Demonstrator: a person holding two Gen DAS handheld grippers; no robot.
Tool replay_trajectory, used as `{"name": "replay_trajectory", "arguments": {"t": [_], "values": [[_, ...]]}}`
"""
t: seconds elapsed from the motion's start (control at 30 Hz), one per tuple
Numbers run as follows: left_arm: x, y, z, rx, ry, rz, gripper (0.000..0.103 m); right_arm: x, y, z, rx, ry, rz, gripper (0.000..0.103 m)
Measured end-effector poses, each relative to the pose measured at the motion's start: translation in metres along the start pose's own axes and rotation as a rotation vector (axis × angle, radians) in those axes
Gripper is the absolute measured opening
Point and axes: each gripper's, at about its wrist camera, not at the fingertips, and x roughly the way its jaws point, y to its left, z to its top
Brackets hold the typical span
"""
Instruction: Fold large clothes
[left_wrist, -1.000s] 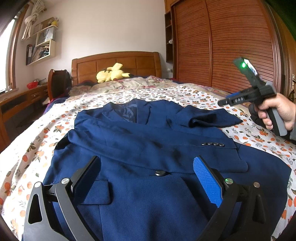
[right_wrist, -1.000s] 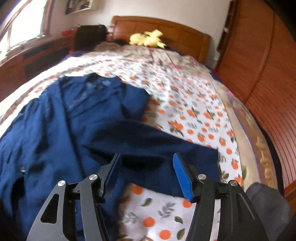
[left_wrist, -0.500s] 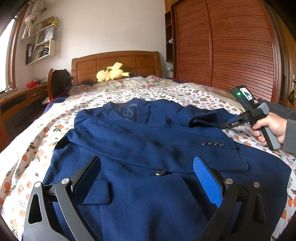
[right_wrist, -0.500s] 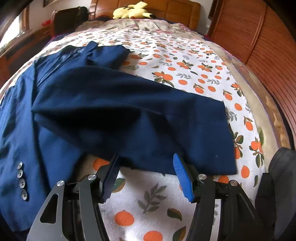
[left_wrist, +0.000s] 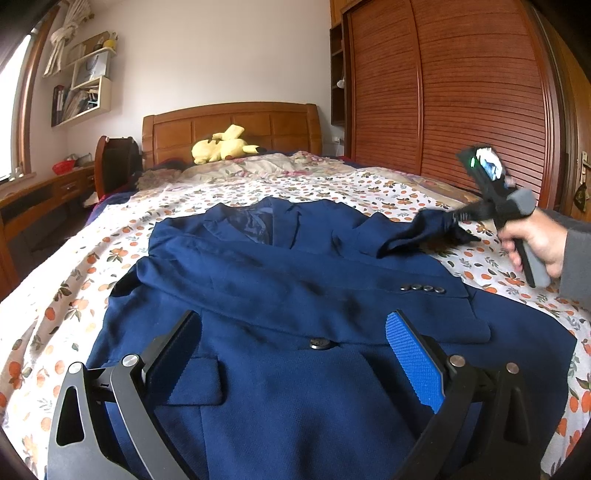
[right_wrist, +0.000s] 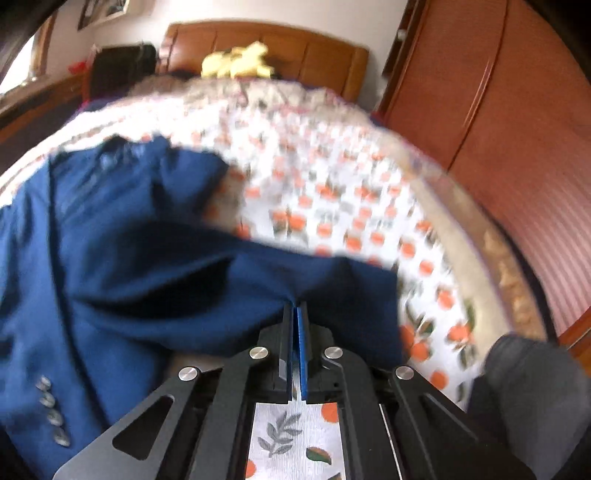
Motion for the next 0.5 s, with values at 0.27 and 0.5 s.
{"name": "replay_trajectory", "arguments": {"t": [0.27, 0.5], "values": [[-0.018, 0.012, -0.001, -0.012, 0.007, 0.000, 0.100, -0.107, 0.049, 0.045, -0.079, -0.244, 0.126, 0.001], [-0.031, 0.030, -0.004, -0.060, 0.015, -0.008, 0.100, -0.157, 0.127, 0.034, -0.183, -0.265, 0.320, 0.002]]}}
